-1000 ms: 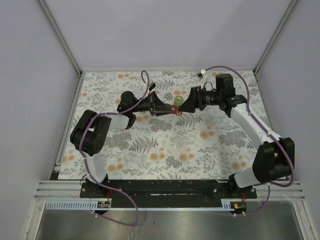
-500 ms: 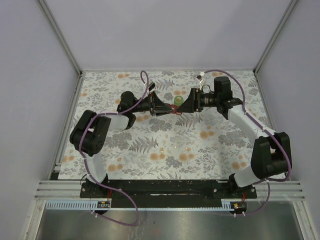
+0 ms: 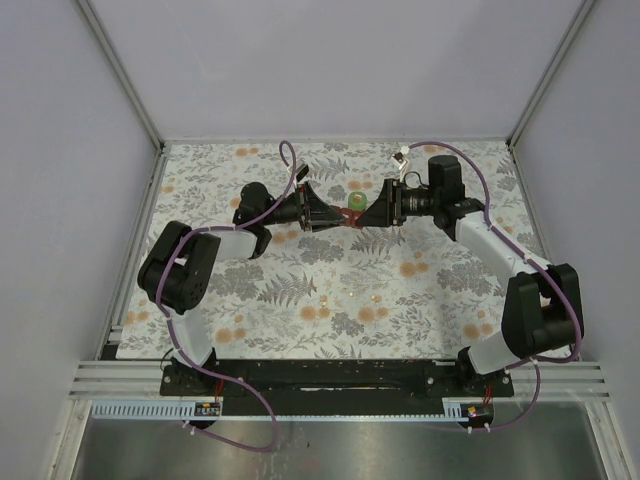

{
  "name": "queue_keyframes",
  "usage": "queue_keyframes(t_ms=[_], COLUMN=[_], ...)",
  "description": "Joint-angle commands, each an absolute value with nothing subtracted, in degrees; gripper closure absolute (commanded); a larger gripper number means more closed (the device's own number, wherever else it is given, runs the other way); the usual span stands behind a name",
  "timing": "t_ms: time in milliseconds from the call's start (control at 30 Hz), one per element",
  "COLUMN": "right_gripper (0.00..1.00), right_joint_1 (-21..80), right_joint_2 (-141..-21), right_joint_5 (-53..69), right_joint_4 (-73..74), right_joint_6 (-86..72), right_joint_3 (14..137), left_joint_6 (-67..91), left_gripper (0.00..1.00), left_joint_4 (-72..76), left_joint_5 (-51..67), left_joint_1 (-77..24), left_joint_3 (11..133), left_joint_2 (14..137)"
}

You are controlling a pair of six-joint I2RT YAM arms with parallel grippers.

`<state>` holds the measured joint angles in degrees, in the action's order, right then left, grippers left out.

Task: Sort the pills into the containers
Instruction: Close the pill container at the center of the board.

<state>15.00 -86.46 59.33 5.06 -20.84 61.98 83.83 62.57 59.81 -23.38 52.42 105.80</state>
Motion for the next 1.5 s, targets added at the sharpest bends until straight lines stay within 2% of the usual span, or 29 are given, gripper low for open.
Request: queue_keyframes(t_ms=[0,267,533,700,900,1100,1200,1467], right_gripper=[0.49,0.50,0.47,0.55,0.73,0.79,0.81,0.86], right_joint_1=[15.29,16.70,17.66,17.75,17.75,17.75,17.67,16.96], right_joint_2=[-85.61,-85.61,-85.78,-85.69,-85.25,-85.52,-85.78,-85.43], right_joint_5=[61.35,61.44,61.52,61.61,61.96,63.19,64.24,65.74], right_joint_4=[1.67,1.14,1.41,2.11,2.63,2.64,0.89,-2.90], right_joint_6=[-21.27,-20.92,-20.48,-19.95,-19.60,-20.91,-23.11,-26.37], right_joint_3=[61.44,61.52,61.44,61.79,61.96,62.67,62.67,62.32], left_joint_6=[83.06,84.46,85.17,85.17,84.81,83.67,83.15,82.97], left_gripper=[1.00,1.00,1.00,1.00,1.00,1.00,0.86,0.57], left_joint_4=[65.74,67.76,68.73,68.73,68.20,67.94,68.90,72.07], left_joint_5=[58.71,58.53,58.27,58.36,58.36,59.50,60.12,62.49], left_joint_1=[-23.29,-23.64,-23.99,-24.08,-24.08,-24.08,-24.08,-23.91], left_joint_3=[52.38,52.29,52.47,52.38,52.38,52.73,52.91,52.91], left_joint_2=[103.89,104.24,104.85,104.68,104.94,105.29,105.47,107.05])
